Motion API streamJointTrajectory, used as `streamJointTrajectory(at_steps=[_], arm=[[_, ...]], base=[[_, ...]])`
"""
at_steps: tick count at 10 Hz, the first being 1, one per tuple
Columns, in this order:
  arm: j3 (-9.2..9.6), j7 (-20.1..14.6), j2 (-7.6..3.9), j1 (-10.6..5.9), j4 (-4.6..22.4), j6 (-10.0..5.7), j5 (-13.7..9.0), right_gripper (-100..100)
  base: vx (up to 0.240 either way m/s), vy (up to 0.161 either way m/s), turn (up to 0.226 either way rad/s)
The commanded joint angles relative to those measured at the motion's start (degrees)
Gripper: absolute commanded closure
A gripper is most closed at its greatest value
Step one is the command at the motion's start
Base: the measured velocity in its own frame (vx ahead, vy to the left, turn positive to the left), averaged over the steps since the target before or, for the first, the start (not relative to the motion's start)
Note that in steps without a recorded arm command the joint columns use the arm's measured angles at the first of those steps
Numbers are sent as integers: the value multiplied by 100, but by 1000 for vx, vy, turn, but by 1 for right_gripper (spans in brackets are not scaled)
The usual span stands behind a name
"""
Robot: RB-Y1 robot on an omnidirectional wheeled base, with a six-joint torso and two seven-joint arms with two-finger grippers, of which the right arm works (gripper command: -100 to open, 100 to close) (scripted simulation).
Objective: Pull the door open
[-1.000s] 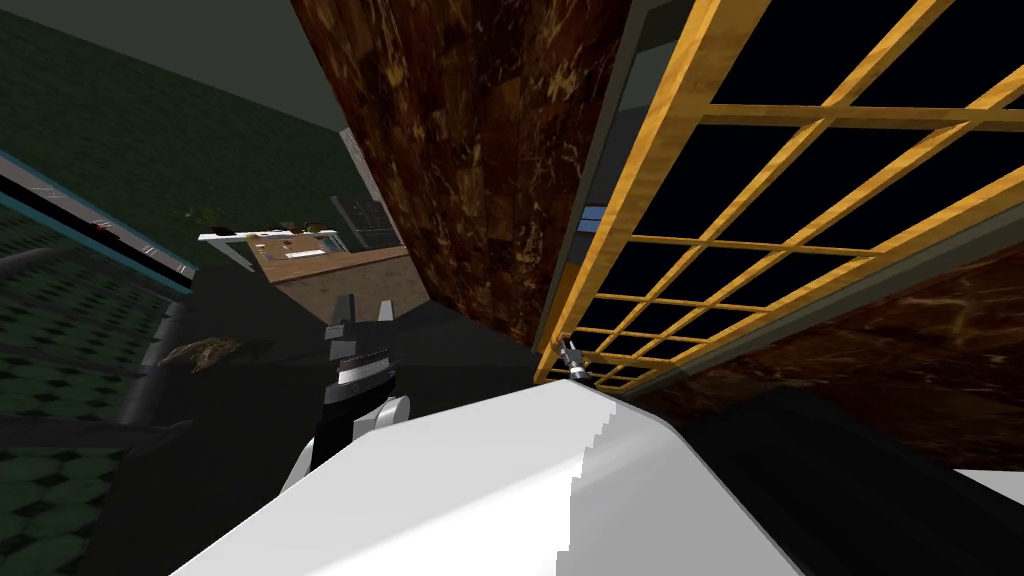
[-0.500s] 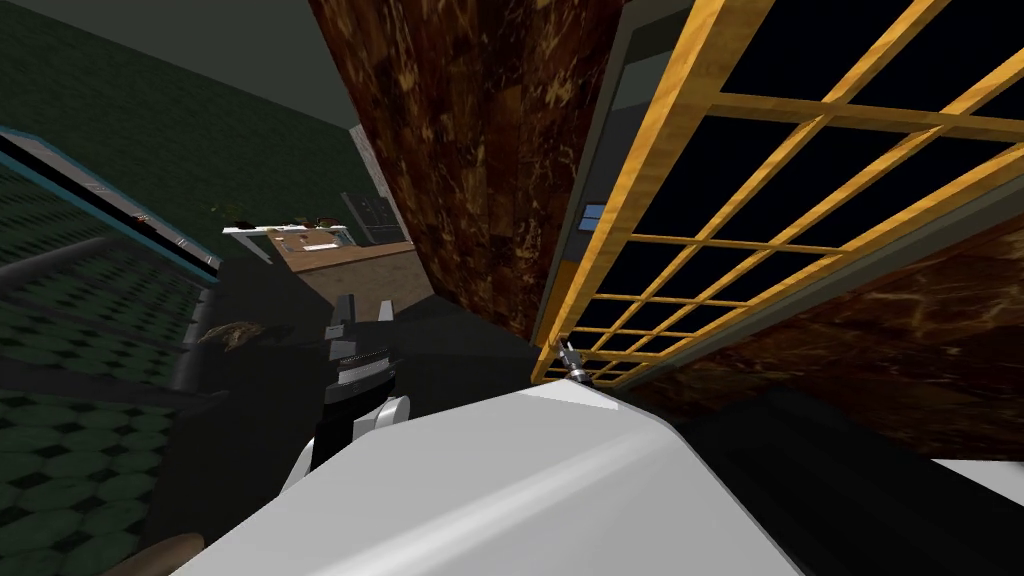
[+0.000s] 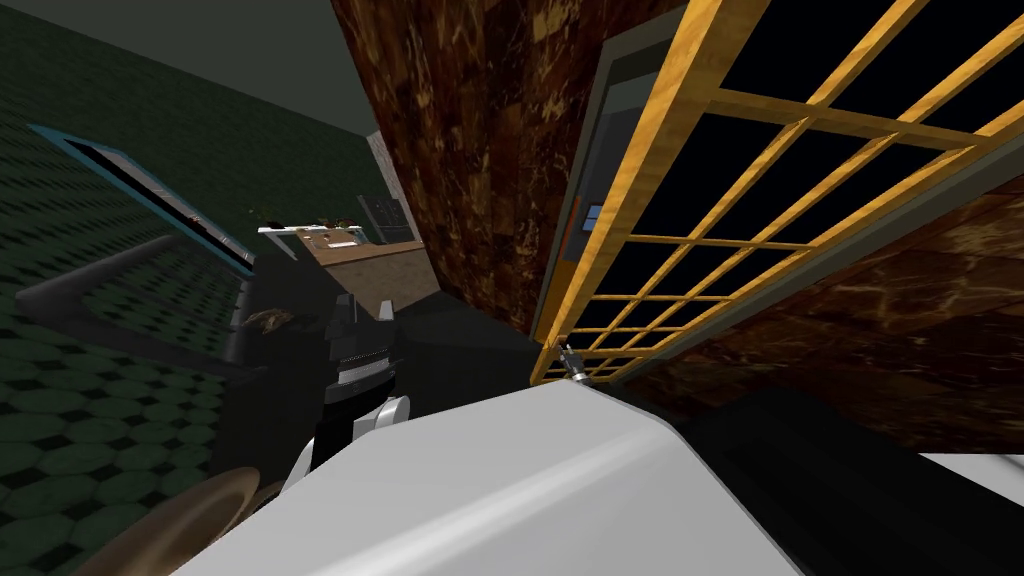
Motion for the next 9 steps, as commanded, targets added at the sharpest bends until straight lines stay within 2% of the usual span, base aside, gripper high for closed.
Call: streamJointTrajectory(at_steps=[1,4,5,9], arm=[[118,-122,-78,74,24,-133,60,100],[310,-327,-256,202,45,-385,162,100],[269,-288,-220,150,66,-332,142,100],[423,-491,-335,203,229,-601,241,100]], base=[[-246,-31,103],[-241,-49,115],[-113,-9,16],[-215,-62,163]])
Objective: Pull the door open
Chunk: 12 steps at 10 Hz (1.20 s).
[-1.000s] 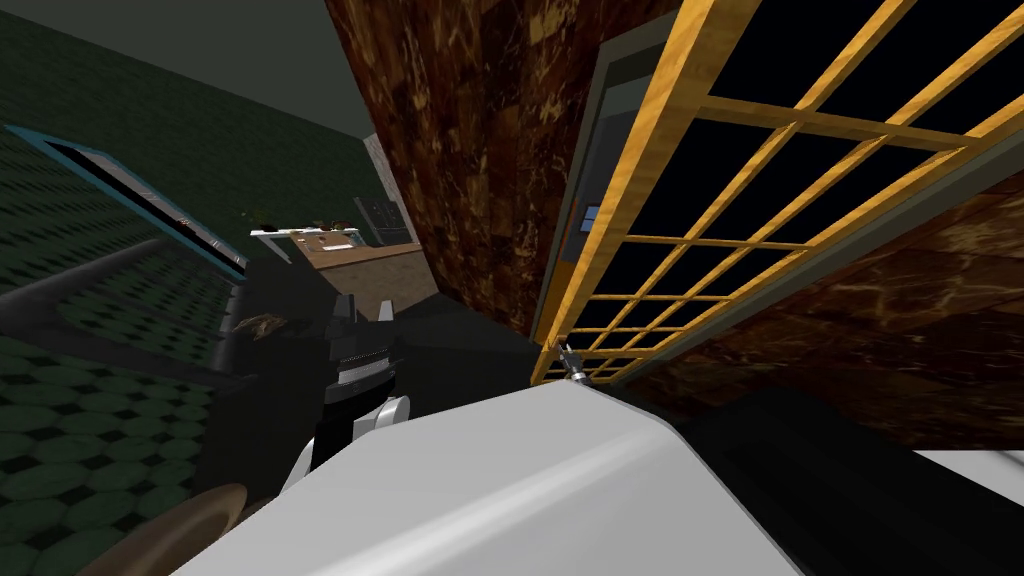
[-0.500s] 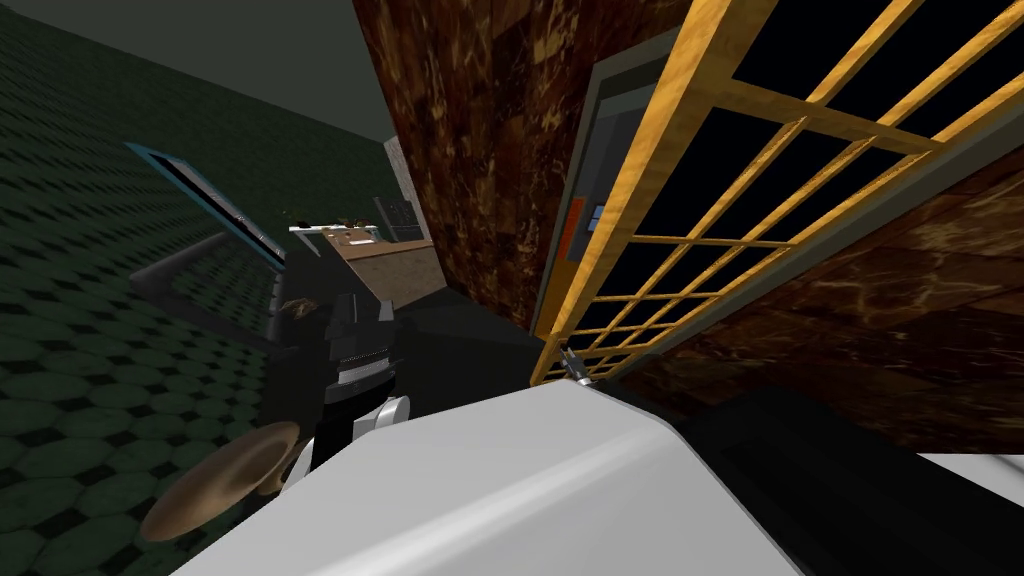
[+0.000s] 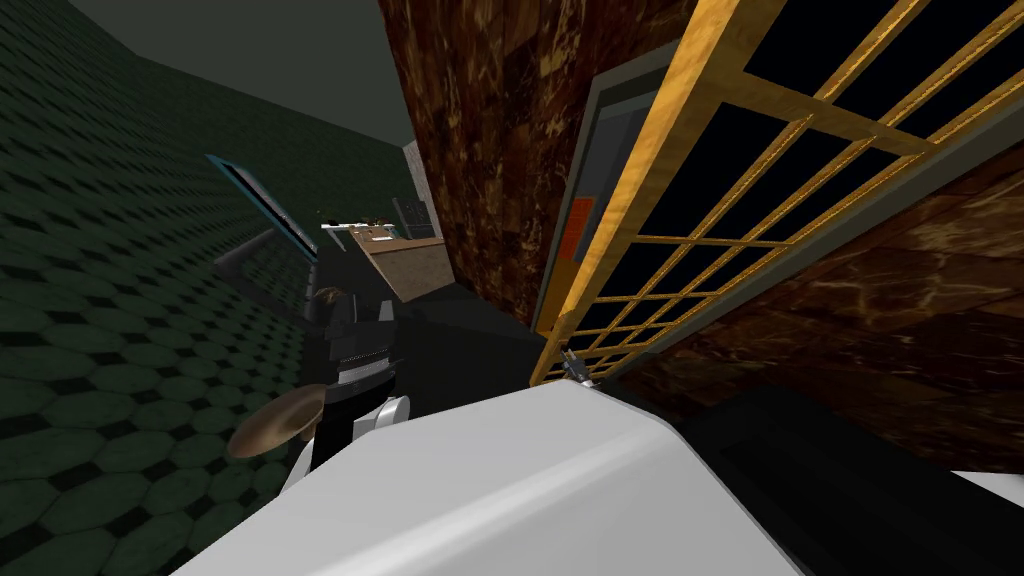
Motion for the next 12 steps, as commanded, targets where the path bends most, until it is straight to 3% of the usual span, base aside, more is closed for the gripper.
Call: streamJointTrajectory(at_steps=[1,4,5,7,8,12], arm=[[65,-100,-29,-1,135,-146,43,100],[138,-208,-94,16,222,-292,93,100],[73,-172,-78,83,200,-288,29,-100],[24,-166,-75,150,207,-326,-25,-100],[50,-185,-62,89,280,-335,1,-100],[-81,-87,60,-132,315,-119,-53,-100]], base=[[-230,-54,162],[-215,-38,117],[-194,31,-113],[-153,111,-151],[-75,56,-31],[226,-5,60]])
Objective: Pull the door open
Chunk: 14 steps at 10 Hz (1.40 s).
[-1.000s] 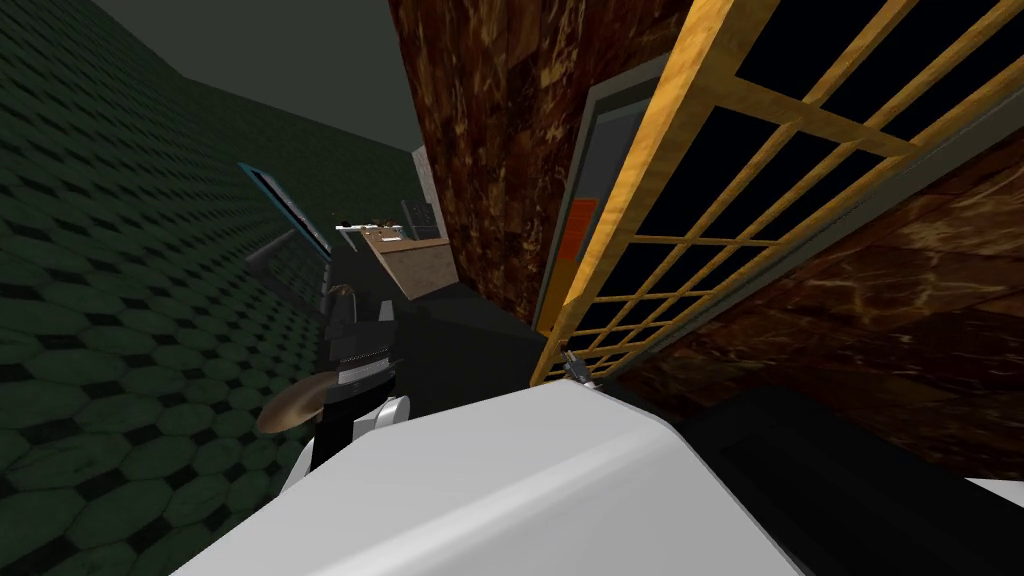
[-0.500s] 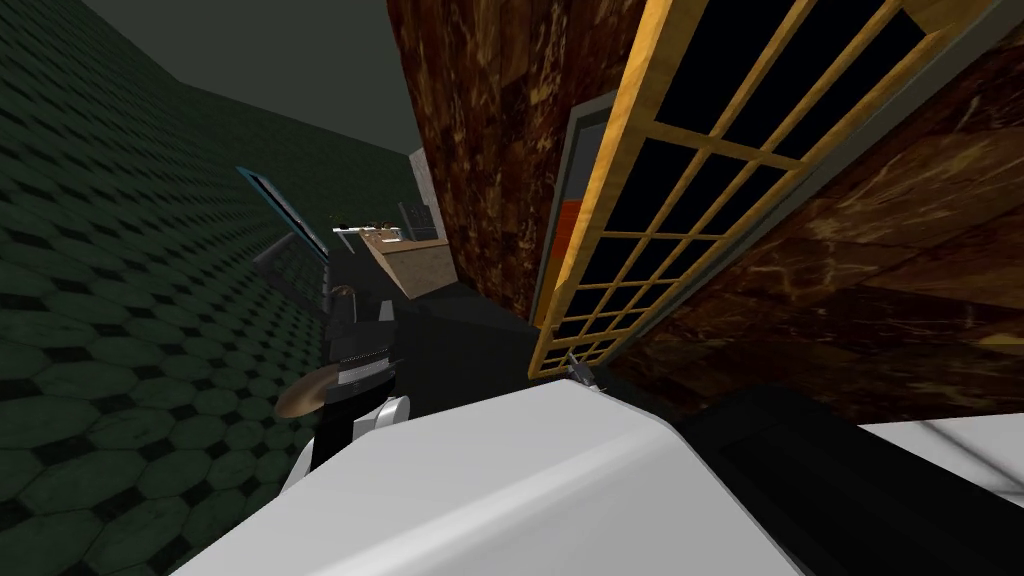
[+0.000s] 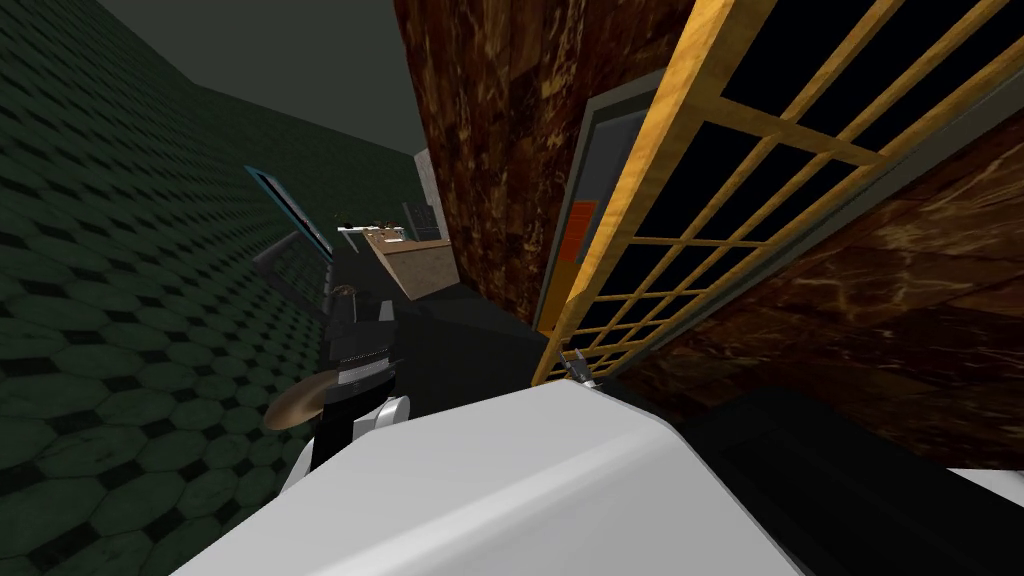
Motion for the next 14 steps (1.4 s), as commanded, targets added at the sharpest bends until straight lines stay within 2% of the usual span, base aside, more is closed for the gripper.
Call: streamJointTrajectory(at_steps=[1,2,3,8,14], arm=[[-41,38,35,-66,1,84,-17,-100],[-25,25,29,-52,9,53,-9,-100],[-25,25,29,-52,9,53,-9,100],[-25,25,29,-52,9,53,-9,100],[203,-188,-134,63,96,-255,177,100]], base=[[222,-51,50],[88,-25,2],[-9,10,2],[-16,1,1],[-168,-60,99]])
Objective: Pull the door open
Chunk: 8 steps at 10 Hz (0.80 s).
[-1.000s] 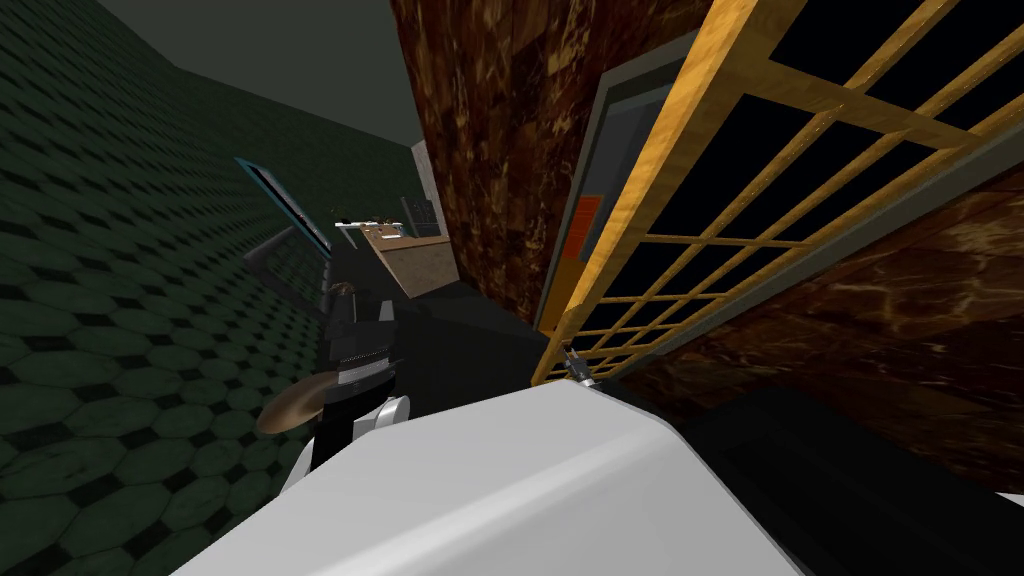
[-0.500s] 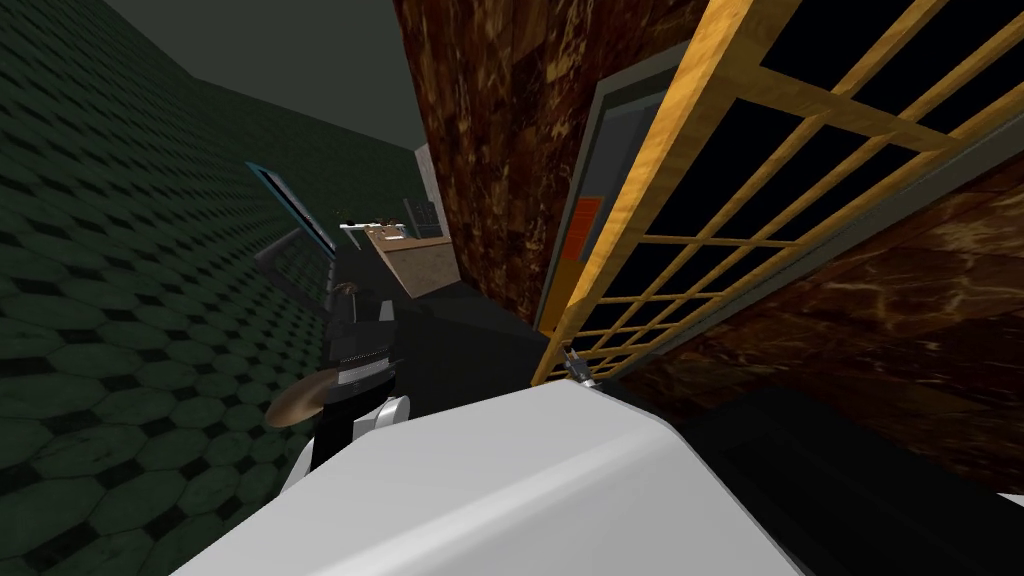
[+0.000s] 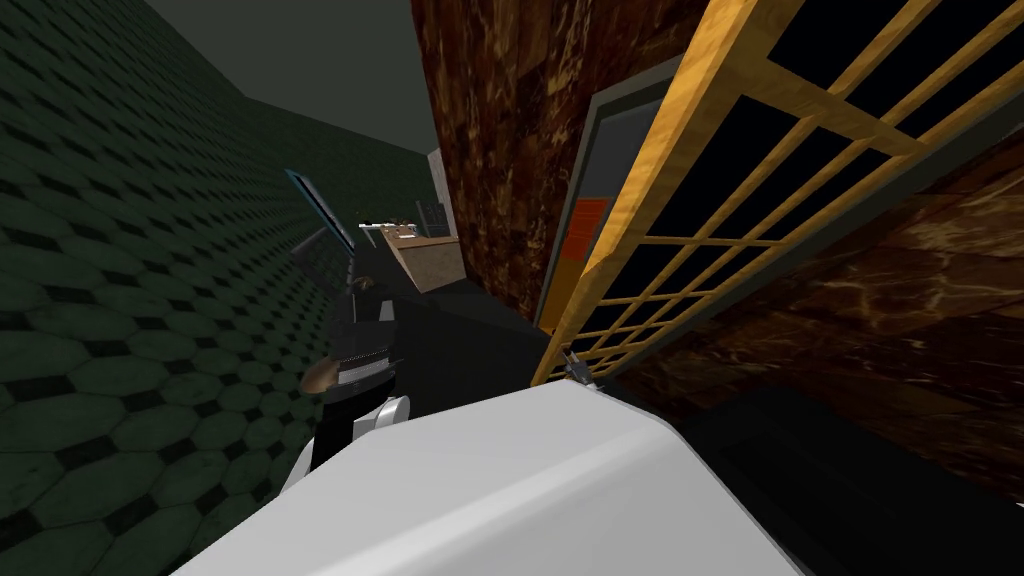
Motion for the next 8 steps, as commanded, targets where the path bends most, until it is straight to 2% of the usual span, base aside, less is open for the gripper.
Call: streamJointTrajectory(at_steps=[1,3,4,8], arm=[[48,-66,-63,37,14,-111,43,100],[115,-128,-110,70,37,-207,98,100],[108,-93,-90,77,-7,-130,88,100],[177,-193,-122,69,152,-311,139,100]], base=[[-226,-48,111],[-177,-53,74],[-82,-14,22],[-173,-48,139]])
